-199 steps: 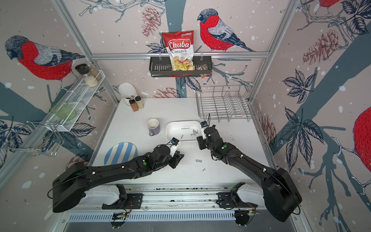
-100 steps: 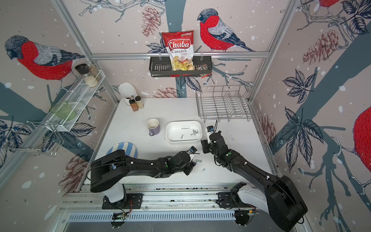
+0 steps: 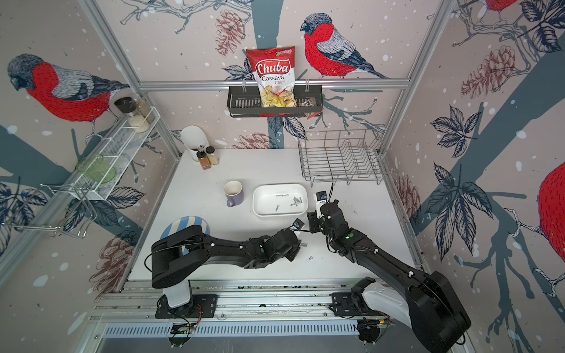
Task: Put the screws on the desktop into the storage box
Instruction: Pick up the screw from the center of the board.
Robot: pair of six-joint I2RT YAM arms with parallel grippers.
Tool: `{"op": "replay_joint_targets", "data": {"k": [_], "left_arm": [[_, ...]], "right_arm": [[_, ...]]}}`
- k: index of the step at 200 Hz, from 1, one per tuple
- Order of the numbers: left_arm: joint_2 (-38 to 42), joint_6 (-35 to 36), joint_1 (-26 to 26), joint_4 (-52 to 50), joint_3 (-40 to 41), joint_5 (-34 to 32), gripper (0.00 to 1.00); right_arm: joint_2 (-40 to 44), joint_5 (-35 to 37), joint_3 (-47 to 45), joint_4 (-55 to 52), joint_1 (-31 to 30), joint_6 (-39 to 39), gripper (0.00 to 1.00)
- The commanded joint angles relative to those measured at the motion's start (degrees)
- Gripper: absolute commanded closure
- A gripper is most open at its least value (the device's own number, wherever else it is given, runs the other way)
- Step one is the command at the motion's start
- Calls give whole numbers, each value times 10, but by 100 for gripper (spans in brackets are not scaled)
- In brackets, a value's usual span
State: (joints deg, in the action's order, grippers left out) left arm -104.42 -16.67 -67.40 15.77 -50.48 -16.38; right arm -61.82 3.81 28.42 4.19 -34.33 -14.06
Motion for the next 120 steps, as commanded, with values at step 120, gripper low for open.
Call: {"op": "replay_joint_targets", "data": {"k": [120], "left_arm": [[-24, -2, 0, 6, -11, 35, 74]], "right_arm": [[0, -4, 1, 14, 0, -3, 61]]}}
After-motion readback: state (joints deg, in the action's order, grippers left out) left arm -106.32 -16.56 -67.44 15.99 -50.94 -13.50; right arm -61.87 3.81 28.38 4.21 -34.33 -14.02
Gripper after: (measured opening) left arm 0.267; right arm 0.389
